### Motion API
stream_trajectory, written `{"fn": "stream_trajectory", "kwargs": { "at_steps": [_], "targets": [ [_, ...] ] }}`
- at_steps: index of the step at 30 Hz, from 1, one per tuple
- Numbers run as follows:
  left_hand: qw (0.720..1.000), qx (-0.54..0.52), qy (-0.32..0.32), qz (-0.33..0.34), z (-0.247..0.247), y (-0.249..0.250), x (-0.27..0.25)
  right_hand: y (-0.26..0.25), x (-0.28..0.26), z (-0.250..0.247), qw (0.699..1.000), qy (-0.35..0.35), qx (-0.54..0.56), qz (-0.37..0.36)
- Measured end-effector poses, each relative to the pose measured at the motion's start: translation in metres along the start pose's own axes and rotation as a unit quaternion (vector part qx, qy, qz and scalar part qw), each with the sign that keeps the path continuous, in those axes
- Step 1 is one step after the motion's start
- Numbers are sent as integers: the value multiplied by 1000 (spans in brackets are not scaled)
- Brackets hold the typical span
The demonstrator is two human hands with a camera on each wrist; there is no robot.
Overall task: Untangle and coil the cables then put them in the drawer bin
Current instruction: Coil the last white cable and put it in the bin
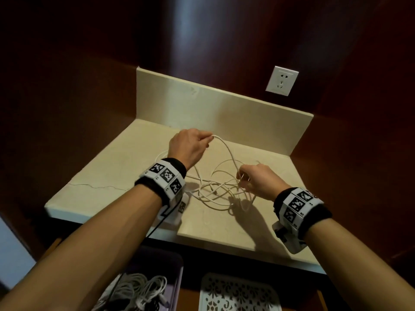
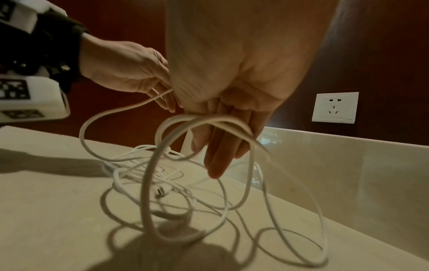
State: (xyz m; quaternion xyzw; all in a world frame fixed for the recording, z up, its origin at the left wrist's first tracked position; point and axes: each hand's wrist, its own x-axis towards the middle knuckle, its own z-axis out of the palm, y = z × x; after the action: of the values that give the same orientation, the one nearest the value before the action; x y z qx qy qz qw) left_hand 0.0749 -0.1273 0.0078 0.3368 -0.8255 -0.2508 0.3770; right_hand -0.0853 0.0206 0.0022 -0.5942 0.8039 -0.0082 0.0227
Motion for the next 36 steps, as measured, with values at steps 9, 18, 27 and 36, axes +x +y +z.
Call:
{"fn": "stream_trajectory", "kwargs": {
  "at_steps": [9, 18, 27, 36],
  "targets": [
    [998, -52, 16, -32, -22, -11, 7, -12, 4, 8, 982, -27, 187, 3],
    [992, 102, -11, -73, -33, -18, 0, -14, 10, 13, 998, -36, 34, -38],
    [963, 56, -258, 47, 1, -2, -22, -23, 12, 8, 974, 141, 168, -62],
    [996, 23, -84, -12, -14, -19, -8, -2, -1, 20, 1000, -11, 23, 14]
  ]
}}
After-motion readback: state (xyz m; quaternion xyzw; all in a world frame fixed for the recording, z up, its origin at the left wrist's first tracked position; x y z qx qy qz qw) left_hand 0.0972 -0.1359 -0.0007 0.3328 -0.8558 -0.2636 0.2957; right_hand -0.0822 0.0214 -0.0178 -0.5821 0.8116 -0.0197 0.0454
